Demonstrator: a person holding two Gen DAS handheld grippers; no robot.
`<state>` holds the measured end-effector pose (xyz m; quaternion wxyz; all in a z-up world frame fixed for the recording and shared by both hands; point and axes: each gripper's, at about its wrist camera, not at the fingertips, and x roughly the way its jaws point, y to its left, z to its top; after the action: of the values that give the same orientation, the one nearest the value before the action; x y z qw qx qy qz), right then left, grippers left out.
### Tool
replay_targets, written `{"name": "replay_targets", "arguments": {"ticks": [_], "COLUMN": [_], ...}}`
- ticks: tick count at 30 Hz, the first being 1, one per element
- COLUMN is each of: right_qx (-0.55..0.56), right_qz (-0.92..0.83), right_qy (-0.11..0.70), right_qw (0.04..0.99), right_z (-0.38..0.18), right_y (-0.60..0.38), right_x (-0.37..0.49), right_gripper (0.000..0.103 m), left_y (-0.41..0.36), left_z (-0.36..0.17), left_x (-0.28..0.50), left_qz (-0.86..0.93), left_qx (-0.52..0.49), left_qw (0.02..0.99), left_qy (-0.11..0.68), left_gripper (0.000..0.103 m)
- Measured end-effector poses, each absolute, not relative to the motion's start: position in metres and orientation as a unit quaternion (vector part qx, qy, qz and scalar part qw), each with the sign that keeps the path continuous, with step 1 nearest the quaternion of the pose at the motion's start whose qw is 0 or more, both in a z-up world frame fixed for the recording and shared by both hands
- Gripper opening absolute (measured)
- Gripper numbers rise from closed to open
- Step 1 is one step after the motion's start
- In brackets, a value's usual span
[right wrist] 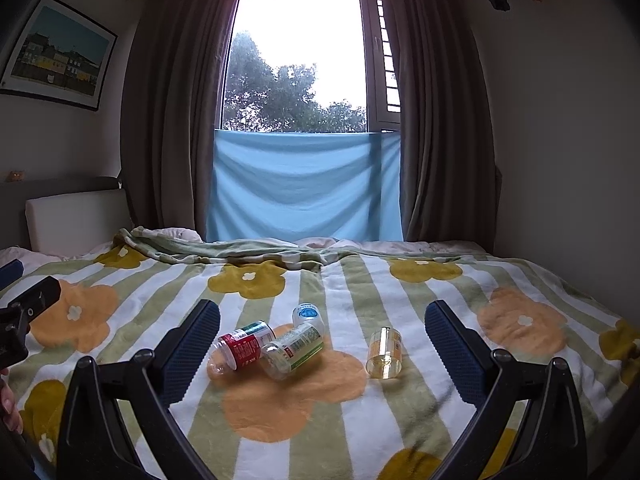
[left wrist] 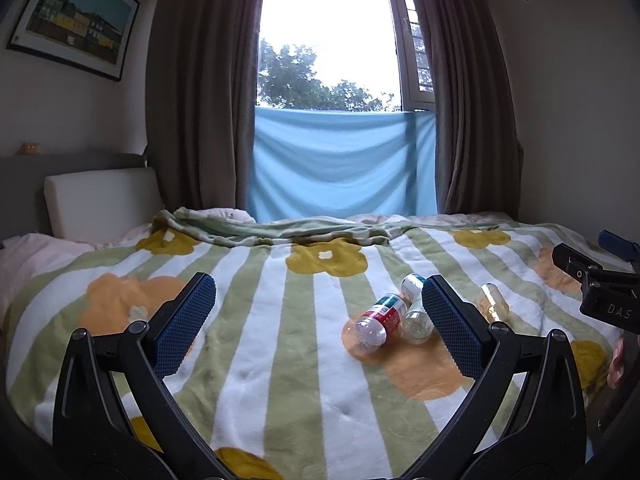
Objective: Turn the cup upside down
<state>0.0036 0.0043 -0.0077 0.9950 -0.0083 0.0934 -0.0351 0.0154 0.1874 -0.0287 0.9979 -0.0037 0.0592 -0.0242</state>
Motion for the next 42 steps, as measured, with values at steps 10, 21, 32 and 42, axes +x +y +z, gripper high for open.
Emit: {"name": "replay_targets", "arguments": {"ticks": [10, 21, 32, 42], "right_qx": [-0.02, -0.067, -0.082, -0.1], "right_qz": [-0.044, -0.007, 0.075, 0.053], "right_qy": [0.12, 0.198, 0.43, 0.545], "right_qw": [0.992, 0.978, 0.896, 0.831], "right_z": [-0.013, -0.021, -0.089, -0.153], "right_y": [0.004, 0.0, 0.004, 0.0], "right_x": [0.036, 0.161, 0.361, 0.427], "right_gripper": [0.102, 0.102, 0.102, 0.075], "left_y": [0.188, 0.206, 0.224, 0.242], "left_z": [-0.037, -0.06, -0.084, -0.098], "left_x": [0.031, 0.063, 0.086, 0.099], "left_qz": [-0.019, 0.0, 0.01, 0.036], "left_qx": [-0.006, -0.012, -0.034, -0.029], "left_qw": [0.997, 0.993, 0.988, 0.985], "left_qy": [0.074, 0.113, 0.147, 0.163], "left_gripper": [0.103, 0.103, 0.103, 0.103]}}
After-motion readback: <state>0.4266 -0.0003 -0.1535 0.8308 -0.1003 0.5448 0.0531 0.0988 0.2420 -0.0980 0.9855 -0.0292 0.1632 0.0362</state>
